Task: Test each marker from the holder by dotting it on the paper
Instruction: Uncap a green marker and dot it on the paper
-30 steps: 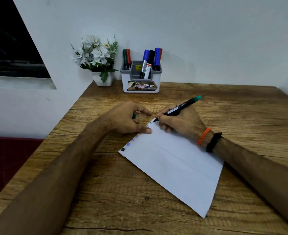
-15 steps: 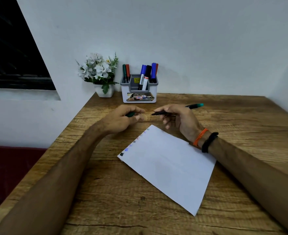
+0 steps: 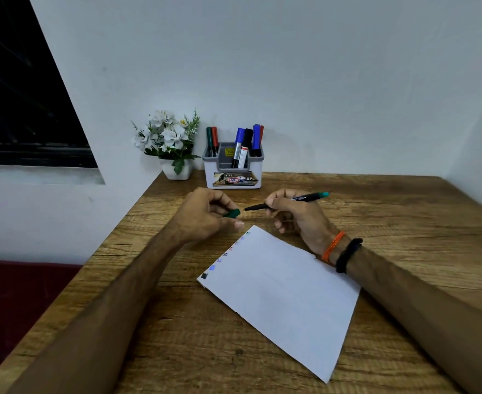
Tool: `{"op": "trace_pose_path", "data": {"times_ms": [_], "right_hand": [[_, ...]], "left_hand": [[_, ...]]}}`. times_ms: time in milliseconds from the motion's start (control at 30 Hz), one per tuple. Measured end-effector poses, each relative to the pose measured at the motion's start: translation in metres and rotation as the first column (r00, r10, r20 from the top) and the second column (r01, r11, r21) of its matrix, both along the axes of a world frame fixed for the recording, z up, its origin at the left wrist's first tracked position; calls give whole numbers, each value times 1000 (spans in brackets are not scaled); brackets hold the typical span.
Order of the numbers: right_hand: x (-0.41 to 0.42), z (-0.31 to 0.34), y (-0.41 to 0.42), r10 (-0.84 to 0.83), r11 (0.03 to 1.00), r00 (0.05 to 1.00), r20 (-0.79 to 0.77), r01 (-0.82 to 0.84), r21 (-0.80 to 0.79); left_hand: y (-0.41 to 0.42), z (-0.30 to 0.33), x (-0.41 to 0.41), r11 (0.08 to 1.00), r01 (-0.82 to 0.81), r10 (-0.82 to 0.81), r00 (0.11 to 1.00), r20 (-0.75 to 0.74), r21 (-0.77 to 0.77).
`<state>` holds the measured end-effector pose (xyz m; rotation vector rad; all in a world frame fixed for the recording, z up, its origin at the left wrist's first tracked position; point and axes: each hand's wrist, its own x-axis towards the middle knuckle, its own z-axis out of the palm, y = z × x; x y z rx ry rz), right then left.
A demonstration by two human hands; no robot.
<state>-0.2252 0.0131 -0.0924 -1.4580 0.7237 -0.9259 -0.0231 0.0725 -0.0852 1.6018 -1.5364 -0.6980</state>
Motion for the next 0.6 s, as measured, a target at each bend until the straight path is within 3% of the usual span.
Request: {"op": "trace_pose_path", "data": {"times_ms": [167,600], "right_hand": [[0,-2,-2,6,1000,1000,7,-5,-12],[5,-10,2,-2,994,1000,-24,0,-107]], "left_hand": [[-1,-1,0,999,-22,26,996,86,-39],[0,-2,-6,991,60,-45,992,121,-122]]}}
